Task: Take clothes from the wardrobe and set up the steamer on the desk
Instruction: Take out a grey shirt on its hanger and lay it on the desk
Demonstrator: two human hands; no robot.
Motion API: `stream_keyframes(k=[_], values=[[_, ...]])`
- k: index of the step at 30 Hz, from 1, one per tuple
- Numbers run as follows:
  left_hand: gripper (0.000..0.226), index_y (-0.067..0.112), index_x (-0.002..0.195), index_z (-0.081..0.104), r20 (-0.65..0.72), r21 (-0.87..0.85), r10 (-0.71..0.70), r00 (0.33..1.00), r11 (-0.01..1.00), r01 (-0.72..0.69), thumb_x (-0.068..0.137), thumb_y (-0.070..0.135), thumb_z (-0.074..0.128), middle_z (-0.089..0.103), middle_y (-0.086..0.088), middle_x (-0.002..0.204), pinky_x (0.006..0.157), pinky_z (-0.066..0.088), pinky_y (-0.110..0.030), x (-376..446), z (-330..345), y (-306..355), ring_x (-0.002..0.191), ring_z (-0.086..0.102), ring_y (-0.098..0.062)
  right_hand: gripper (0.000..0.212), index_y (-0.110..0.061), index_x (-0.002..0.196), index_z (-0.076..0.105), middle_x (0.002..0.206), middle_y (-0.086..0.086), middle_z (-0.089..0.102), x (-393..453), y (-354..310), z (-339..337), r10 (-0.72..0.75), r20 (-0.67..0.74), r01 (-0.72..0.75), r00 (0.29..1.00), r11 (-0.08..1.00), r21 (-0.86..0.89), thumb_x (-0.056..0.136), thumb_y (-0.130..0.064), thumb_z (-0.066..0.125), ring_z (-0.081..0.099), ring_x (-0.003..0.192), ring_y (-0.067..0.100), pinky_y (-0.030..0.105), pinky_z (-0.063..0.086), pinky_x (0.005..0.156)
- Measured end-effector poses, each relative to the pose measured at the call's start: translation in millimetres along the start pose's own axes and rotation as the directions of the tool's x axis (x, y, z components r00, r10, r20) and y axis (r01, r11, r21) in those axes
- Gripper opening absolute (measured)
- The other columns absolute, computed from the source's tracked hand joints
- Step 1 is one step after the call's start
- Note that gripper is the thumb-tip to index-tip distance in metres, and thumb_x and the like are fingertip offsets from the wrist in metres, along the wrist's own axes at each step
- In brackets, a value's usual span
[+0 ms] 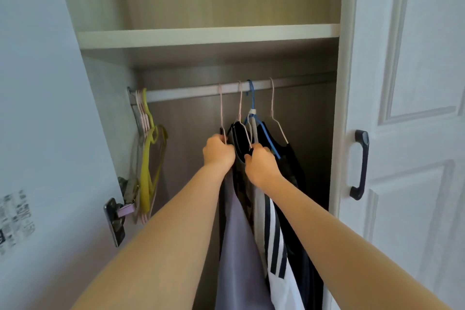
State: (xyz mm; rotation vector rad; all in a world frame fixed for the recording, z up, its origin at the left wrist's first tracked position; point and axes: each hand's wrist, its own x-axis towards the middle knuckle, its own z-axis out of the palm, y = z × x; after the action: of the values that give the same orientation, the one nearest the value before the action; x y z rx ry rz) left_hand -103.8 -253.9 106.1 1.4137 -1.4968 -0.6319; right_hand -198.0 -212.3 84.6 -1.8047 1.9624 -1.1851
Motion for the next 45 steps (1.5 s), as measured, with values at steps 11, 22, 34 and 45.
stream_keyframes(k=[11, 22, 34, 45], values=[[0.02, 0.008, 0.101, 0.068, 0.06, -0.555, -0.127, 0.99, 0.82, 0.139, 0.092, 0.0, 0.052, 0.067, -0.003, 0.078, 0.075, 0.048, -0.029, 16.5, -0.7, 15.2, 0.076, 0.061, -0.017, 0.021, -0.008, 0.098, 0.052, 0.099, 0.011, 0.056, 22.1, -18.6, 0.4, 0.039, -0.046, -0.02, 0.998, 0.931, 0.364, 0.094, 0.004, 0.036, 0.047, 0.071, 0.014, 0.021, 0.033, 0.053], [0.018, 0.004, 0.105, 0.066, 0.019, -0.811, -0.164, 0.986, 0.574, 0.111, 0.094, -0.001, 0.053, 0.068, -0.01, 0.087, 0.063, 0.057, -0.022, -29.7, 8.2, 34.7, 0.065, 0.065, -0.014, 0.016, -0.013, 0.099, 0.053, 0.097, 0.003, 0.059, -10.9, -28.2, -28.6, -0.04, -0.053, 0.056, 0.998, 0.931, 0.36, 0.098, -0.003, 0.04, 0.057, 0.087, 0.016, 0.021, 0.044, 0.064], [0.02, 0.006, 0.111, 0.066, 0.004, -0.83, -0.18, 0.984, 0.548, 0.104, 0.094, 0.004, 0.056, 0.072, 0.0, 0.091, 0.08, 0.053, -0.021, -113.4, 5.5, 25.0, 0.093, 0.067, -0.013, 0.017, -0.018, 0.11, 0.056, 0.101, -0.006, 0.06, -116.9, 8.1, -54.9, -0.014, 0.002, 0.013, 1.0, 0.949, 0.314, 0.1, -0.013, 0.043, 0.055, 0.082, 0.0, 0.008, 0.041, 0.059], [0.016, 0.018, 0.1, 0.07, 0.141, -0.768, -0.156, 0.978, 0.606, 0.207, 0.092, 0.008, 0.059, 0.075, 0.004, 0.094, 0.088, 0.054, -0.027, -248.2, -28.1, 9.9, 0.097, 0.069, -0.011, 0.017, -0.021, 0.105, 0.057, 0.099, -0.007, 0.064, -256.9, 9.9, -88.7, 0.065, 0.067, -0.082, 0.996, 0.949, 0.303, 0.101, -0.014, 0.041, 0.06, 0.082, 0.003, 0.005, 0.046, 0.06]])
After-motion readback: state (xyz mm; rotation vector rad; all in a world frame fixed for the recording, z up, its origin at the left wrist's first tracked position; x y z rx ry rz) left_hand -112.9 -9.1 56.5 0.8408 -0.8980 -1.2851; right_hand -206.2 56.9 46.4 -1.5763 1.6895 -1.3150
